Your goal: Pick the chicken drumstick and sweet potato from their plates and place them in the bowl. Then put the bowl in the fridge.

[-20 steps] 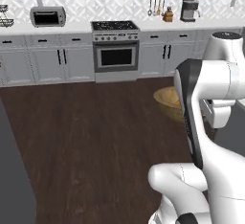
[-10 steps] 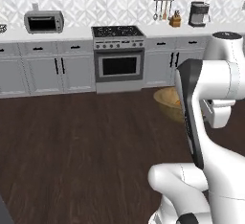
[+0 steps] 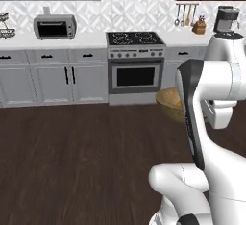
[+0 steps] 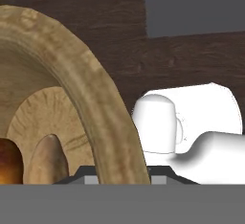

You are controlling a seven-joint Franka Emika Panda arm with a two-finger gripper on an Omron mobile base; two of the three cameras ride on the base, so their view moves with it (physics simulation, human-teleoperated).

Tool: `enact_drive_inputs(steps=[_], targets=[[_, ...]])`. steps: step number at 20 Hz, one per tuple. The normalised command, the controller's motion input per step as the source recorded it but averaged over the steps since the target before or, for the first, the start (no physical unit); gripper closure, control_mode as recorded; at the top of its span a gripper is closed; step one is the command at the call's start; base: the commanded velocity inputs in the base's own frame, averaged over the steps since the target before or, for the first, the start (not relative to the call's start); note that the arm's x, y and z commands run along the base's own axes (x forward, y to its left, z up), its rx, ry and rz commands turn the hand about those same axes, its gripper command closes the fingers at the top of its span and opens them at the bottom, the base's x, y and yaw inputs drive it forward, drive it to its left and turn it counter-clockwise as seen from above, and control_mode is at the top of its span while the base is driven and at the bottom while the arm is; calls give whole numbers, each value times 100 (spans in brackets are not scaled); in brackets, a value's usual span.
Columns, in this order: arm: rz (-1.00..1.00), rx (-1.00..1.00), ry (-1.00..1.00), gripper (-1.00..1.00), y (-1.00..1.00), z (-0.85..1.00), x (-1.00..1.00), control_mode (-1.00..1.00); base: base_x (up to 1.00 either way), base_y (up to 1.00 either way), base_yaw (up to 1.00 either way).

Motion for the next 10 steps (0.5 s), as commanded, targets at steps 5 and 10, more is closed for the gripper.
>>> enact_drive_inputs(steps=[5,10], targets=[[0,0,0,100,0,0,0,100,100,-6,54],[0,0,0,100,0,0,0,100,100,-22,58]])
